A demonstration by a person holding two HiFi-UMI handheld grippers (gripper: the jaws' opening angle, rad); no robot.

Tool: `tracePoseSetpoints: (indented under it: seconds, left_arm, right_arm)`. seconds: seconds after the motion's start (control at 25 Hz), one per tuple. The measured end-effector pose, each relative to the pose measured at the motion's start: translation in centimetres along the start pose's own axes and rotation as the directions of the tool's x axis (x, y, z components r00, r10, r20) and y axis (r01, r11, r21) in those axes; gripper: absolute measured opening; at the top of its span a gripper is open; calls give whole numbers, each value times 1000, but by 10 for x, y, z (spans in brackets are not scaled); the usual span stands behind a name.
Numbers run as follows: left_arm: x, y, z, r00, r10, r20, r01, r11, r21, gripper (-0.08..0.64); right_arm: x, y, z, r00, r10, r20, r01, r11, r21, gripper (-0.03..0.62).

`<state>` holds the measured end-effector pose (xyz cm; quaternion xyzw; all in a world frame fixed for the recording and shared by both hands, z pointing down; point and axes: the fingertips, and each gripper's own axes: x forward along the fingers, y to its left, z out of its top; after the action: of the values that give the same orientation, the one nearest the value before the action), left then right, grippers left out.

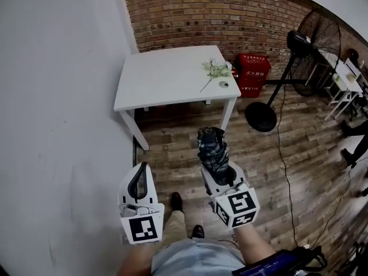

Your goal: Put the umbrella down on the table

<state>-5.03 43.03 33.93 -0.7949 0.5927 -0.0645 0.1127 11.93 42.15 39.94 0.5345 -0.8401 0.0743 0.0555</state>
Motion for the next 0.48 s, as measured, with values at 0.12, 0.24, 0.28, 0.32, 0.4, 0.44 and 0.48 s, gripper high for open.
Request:
tracePoseSetpoints:
  seconds: [0.12,0.24,0.28,0.32,0.4,0.44,0.48]
  left_arm:
    - [26,14,-11,1000,1,-4,-1,1000,-1,2]
    - [59,35,-20,1000,4,-10,-5,1000,-5,2]
    - [71,43,-23,1000,8,-12,-8,1000,-9,2]
    - [83,52,-26,1000,11,-13,-11,1000,-13,2]
    - [108,68,-30,1000,15,-7,-15,1000,-18,2]
    - [121,76,-30,1000,15,0,-15,1000,-15,2]
    - [133,83,-30,1000,13,9,-12,1000,-11,2]
  right_arm:
    - [30,-6,-2,1000,-1,-11,1,1000,-2,169]
    - [67,-12,4,1000,-2,-16,2,1000,-6,169]
    - [81,-14,7,1000,-3,-17,3,1000,-7,169]
    - [95,-16,10,1000,-5,-17,5,1000,-10,169]
    - [123,-21,17,1000,-8,-14,8,1000,-16,169]
    - [137,-23,21,1000,-11,-10,11,1000,-19,169]
    - [149,-26,26,1000,-15,-4,14,1000,-23,169]
